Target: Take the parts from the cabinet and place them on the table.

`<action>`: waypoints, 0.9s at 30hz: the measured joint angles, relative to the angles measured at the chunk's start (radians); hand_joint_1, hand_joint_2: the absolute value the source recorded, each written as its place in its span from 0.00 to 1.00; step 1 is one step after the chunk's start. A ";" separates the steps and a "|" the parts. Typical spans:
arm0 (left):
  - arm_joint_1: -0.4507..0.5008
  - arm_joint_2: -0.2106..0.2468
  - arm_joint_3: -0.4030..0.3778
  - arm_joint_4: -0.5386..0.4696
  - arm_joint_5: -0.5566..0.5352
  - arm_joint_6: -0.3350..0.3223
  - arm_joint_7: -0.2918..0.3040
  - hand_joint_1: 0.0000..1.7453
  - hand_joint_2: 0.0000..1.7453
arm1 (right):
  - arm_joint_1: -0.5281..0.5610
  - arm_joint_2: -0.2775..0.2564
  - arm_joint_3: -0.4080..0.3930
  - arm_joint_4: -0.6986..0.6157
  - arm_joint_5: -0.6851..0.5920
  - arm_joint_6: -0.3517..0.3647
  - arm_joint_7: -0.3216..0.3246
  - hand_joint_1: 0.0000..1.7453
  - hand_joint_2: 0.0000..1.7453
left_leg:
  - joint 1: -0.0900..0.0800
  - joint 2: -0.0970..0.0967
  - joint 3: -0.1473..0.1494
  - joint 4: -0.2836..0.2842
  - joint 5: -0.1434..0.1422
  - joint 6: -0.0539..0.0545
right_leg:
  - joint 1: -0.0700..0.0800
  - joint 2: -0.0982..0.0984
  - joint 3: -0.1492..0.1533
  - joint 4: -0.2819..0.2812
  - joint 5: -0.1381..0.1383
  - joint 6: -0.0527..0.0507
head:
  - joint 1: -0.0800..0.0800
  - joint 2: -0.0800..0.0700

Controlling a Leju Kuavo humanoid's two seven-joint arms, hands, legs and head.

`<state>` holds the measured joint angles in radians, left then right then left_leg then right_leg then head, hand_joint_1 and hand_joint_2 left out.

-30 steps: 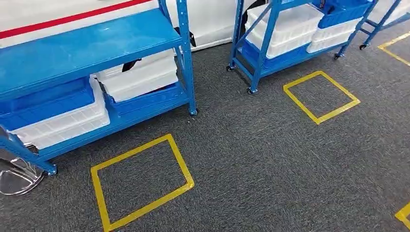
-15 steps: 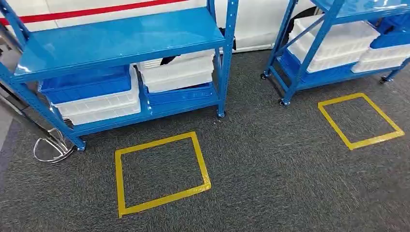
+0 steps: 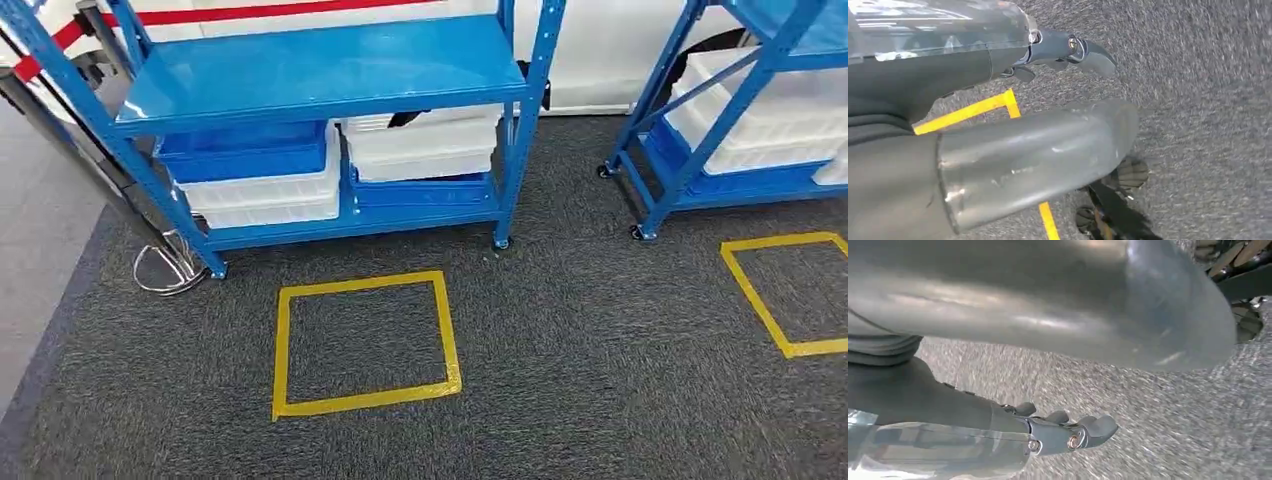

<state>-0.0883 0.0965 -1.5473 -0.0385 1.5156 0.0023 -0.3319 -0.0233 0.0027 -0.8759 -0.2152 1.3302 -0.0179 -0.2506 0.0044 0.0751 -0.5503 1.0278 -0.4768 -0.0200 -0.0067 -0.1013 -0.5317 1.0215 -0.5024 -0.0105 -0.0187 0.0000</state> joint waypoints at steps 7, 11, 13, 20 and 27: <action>0.001 0.001 0.000 0.000 0.002 -0.002 -0.007 0.00 0.00 | -0.010 -0.002 0.002 0.000 0.000 -0.001 0.000 0.00 0.00 | 0.009 -0.071 0.002 -0.025 0.025 0.044 | -0.008 0.082 -0.034 0.102 -0.084 0.033 | 0.012 0.000; 0.001 0.000 0.000 0.000 0.003 -0.003 -0.010 0.00 0.00 | -0.001 -0.004 0.002 0.001 0.001 0.000 0.003 0.00 0.00 | 0.006 -0.123 0.000 -0.023 0.026 0.046 | -0.007 0.099 -0.136 0.286 -0.125 0.035 | 0.013 0.000; 0.001 -0.001 0.000 0.000 0.003 -0.003 -0.011 0.00 0.00 | -0.001 -0.004 0.002 0.001 0.002 0.000 0.004 0.00 0.00 | 0.006 -0.153 0.003 -0.019 0.024 0.042 | -0.008 0.108 -0.078 0.145 -0.026 0.029 | 0.013 0.000; 0.006 0.000 0.000 0.000 0.004 -0.006 -0.018 0.00 0.00 | -0.007 -0.010 0.002 0.002 -0.007 -0.010 0.008 0.00 0.00 | 0.009 -0.192 -0.014 -0.007 0.018 0.005 | -0.014 0.138 -0.017 -0.010 0.025 0.002 | 0.013 0.000; 0.005 -0.002 0.000 0.000 0.008 -0.019 -0.036 0.00 0.00 | 0.007 -0.010 0.000 0.002 -0.016 -0.005 0.018 0.00 0.00 | 0.009 -0.081 -0.140 0.260 -0.065 -0.012 | -0.006 0.089 0.007 -0.011 -0.006 -0.009 | 0.002 0.000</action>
<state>-0.0832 0.0946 -1.5473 -0.0389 1.5240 -0.0172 -0.3681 -0.0159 -0.0069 -0.8762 -0.2136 1.3146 -0.0225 -0.2331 0.0135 -0.0060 -0.6901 1.2878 -0.5417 -0.0317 -0.0131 -0.0125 -0.5247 1.0103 -0.5082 -0.0198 -0.0164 0.0000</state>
